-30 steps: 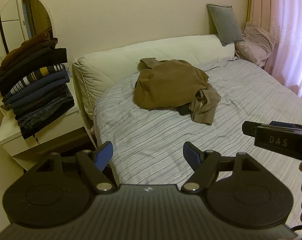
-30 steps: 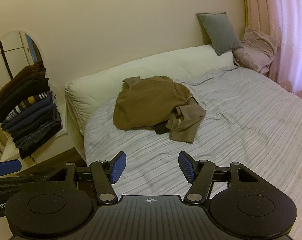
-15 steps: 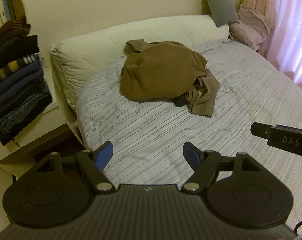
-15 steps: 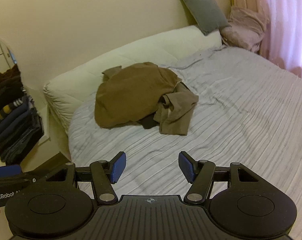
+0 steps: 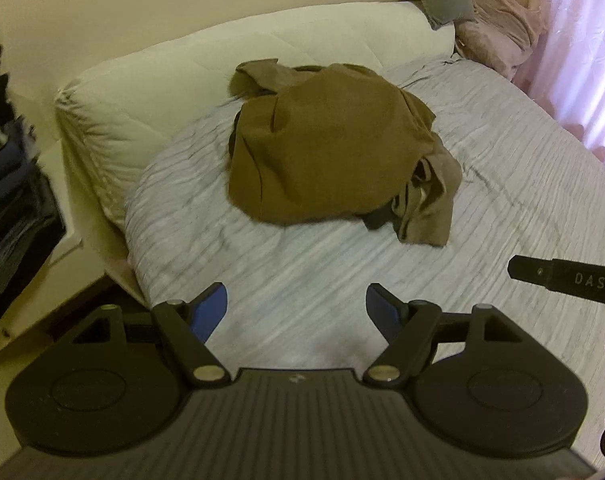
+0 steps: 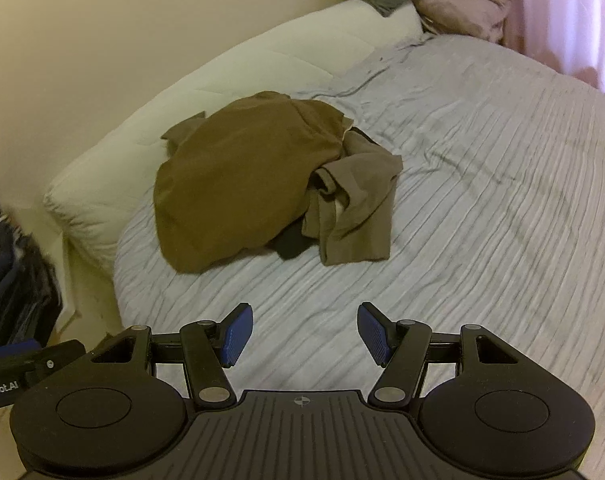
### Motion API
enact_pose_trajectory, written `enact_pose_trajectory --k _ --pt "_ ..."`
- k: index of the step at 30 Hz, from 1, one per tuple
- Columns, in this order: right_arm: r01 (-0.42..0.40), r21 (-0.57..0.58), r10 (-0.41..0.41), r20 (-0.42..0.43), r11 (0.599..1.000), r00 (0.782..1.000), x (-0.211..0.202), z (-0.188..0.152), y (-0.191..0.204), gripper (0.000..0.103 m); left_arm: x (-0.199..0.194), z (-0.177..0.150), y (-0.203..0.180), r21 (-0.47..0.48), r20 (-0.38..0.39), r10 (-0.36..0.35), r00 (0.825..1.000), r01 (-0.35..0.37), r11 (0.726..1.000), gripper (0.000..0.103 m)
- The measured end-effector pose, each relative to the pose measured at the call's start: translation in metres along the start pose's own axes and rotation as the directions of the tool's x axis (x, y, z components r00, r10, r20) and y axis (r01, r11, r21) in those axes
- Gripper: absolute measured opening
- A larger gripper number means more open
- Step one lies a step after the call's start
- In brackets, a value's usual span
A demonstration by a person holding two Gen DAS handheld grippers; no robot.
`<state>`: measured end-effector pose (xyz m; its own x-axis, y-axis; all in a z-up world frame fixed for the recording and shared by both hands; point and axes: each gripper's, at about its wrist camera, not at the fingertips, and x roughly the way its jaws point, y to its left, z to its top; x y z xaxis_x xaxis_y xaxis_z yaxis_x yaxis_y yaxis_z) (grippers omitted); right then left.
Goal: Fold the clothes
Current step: 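Move both grippers toward the crumpled olive-brown shirt on the bed, then grasp the olive-brown shirt with both grippers and lift it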
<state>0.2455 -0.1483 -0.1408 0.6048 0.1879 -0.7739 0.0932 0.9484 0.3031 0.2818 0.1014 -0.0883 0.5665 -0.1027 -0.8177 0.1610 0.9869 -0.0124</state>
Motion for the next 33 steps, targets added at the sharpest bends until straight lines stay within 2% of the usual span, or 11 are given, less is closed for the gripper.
enact_pose_trajectory --k 8,12,17,26,31,33 --pt "-0.023 0.073 0.025 -0.028 0.997 0.999 0.060 0.037 0.017 0.062 0.054 0.050 0.032 0.006 -0.017 -0.044 0.999 0.045 0.999 0.070" --pt "-0.043 0.164 0.051 -0.049 0.986 0.997 0.097 0.051 0.009 0.062 0.091 0.071 0.044 0.002 -0.036 -0.071 0.997 0.071 0.997 0.065" --pt "-0.050 0.287 0.066 -0.046 0.957 0.997 0.138 0.063 -0.012 0.062 0.136 0.095 0.054 -0.010 -0.046 -0.112 0.993 0.112 0.994 0.065" --pt "-0.155 0.555 0.160 0.040 0.817 0.986 0.199 0.069 -0.054 0.062 0.208 0.129 0.051 0.003 -0.025 -0.154 0.988 0.154 0.988 0.067" --pt "-0.183 0.653 0.170 0.084 0.735 0.982 0.232 0.068 -0.072 0.062 0.235 0.141 0.050 0.006 0.000 -0.167 0.986 0.167 0.986 0.070" --pt "-0.201 0.670 0.173 0.109 0.715 0.979 0.242 0.069 -0.077 0.062 0.245 0.145 0.050 -0.001 0.009 -0.187 0.982 0.187 0.982 0.071"
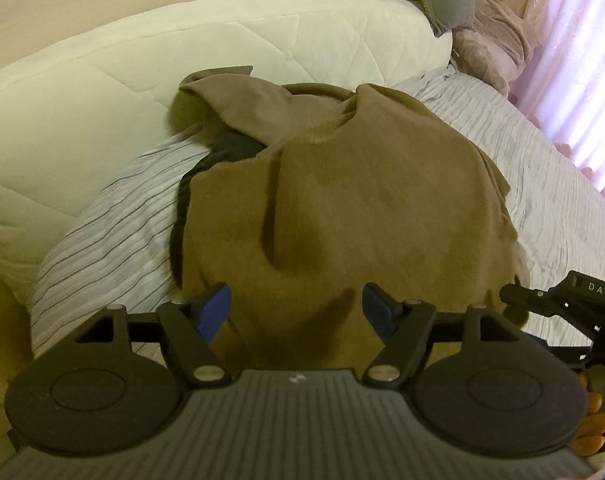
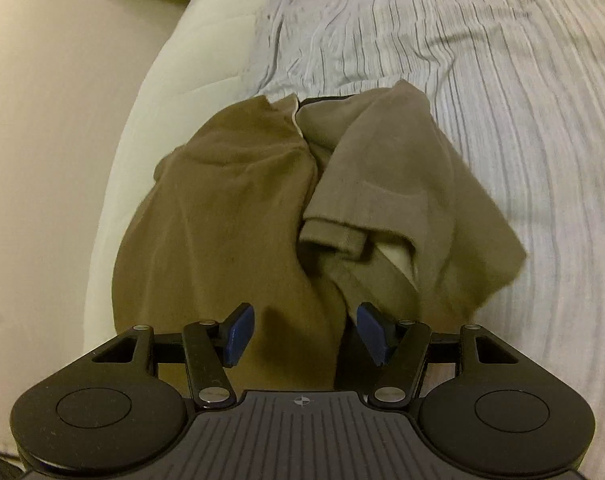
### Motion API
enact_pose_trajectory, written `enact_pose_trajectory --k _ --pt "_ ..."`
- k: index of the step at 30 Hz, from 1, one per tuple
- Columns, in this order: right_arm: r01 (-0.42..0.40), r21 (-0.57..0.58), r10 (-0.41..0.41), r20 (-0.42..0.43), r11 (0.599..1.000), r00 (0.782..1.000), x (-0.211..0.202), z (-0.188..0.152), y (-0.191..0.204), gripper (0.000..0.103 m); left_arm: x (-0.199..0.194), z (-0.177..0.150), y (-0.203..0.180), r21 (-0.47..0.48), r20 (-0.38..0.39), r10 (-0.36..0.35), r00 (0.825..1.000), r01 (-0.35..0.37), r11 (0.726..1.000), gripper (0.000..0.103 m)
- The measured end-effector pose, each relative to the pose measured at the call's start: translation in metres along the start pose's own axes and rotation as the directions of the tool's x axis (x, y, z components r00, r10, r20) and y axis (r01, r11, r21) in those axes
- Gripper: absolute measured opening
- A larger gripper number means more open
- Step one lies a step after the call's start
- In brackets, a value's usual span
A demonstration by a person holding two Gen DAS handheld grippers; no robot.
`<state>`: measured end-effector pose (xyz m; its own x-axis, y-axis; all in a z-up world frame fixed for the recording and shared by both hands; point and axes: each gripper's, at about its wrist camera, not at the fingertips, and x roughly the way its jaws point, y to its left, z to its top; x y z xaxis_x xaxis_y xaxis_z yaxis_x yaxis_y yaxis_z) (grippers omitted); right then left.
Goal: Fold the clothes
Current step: 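Grasp the olive-brown shirt with both grippers and lift it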
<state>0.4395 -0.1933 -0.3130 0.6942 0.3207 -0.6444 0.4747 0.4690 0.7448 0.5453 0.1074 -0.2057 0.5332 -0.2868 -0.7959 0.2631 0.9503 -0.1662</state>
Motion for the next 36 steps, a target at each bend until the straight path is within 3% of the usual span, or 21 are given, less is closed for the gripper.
enact_pose_trajectory --k 2,4,5,6,7,9,13,15,18,23,26,30,36 --pt "-0.017 0.007 0.017 0.006 1.000 1.000 0.009 0.003 -0.001 0.062 0.009 0.003 0.001 -0.009 0.006 -0.028 1.000 0.028 1.000 0.070" --pt "-0.026 0.000 0.026 -0.006 1.000 1.000 0.018 0.003 0.001 0.061 0.018 0.004 0.000 -0.008 0.000 -0.059 0.998 0.059 0.998 0.060" --pt "-0.033 -0.014 0.033 -0.011 0.999 0.999 0.021 0.002 0.004 0.032 0.023 0.005 0.000 -0.006 -0.009 -0.076 0.997 0.076 0.997 0.033" --pt "-0.036 -0.041 0.035 -0.018 0.999 0.999 0.023 0.000 0.007 0.013 0.026 0.006 0.000 -0.009 -0.023 -0.097 0.995 0.097 0.995 0.000" --pt "-0.022 -0.078 0.020 -0.024 0.997 1.000 0.023 -0.002 0.013 0.006 0.029 0.007 0.001 -0.014 -0.038 -0.119 0.992 0.118 0.993 0.001" --pt "-0.020 -0.153 0.020 -0.003 0.988 1.000 0.015 -0.007 0.023 0.005 0.022 0.007 0.001 -0.018 -0.016 -0.139 0.990 0.138 0.990 0.000" --pt "-0.105 -0.209 0.115 0.037 0.972 0.993 -0.024 -0.011 0.035 0.004 -0.017 0.008 -0.006 0.030 0.054 -0.160 0.986 0.158 0.987 0.000" --pt "-0.154 -0.228 0.171 0.060 0.962 0.983 -0.046 -0.013 0.040 0.004 -0.046 0.010 -0.012 0.055 0.103 -0.190 0.976 0.185 0.981 0.000" --pt "-0.237 -0.238 0.273 0.133 0.942 0.953 -0.091 -0.011 0.046 0.004 -0.096 0.012 -0.033 0.128 0.176 -0.259 0.950 0.238 0.963 0.000" --pt "-0.326 -0.266 0.398 0.289 0.907 0.871 -0.195 -0.008 0.041 0.004 -0.178 -0.008 -0.095 0.259 0.244 -0.423 0.873 0.362 0.896 0.000" --pt "-0.336 -0.303 0.438 0.393 0.892 0.809 -0.270 -0.014 0.028 0.004 -0.224 -0.034 -0.137 0.313 0.247 -0.539 0.805 0.460 0.831 0.000" --pt "-0.307 -0.337 0.449 0.533 0.890 0.717 -0.383 -0.035 -0.004 0.004 -0.278 -0.081 -0.204 0.396 0.196 -0.680 0.707 0.578 0.714 0.000" --pt "-0.179 -0.357 0.392 0.713 0.917 0.582 -0.554 -0.082 -0.066 0.004 -0.342 -0.170 -0.314 0.453 0.067 -0.838 0.541 0.732 0.509 0.000"
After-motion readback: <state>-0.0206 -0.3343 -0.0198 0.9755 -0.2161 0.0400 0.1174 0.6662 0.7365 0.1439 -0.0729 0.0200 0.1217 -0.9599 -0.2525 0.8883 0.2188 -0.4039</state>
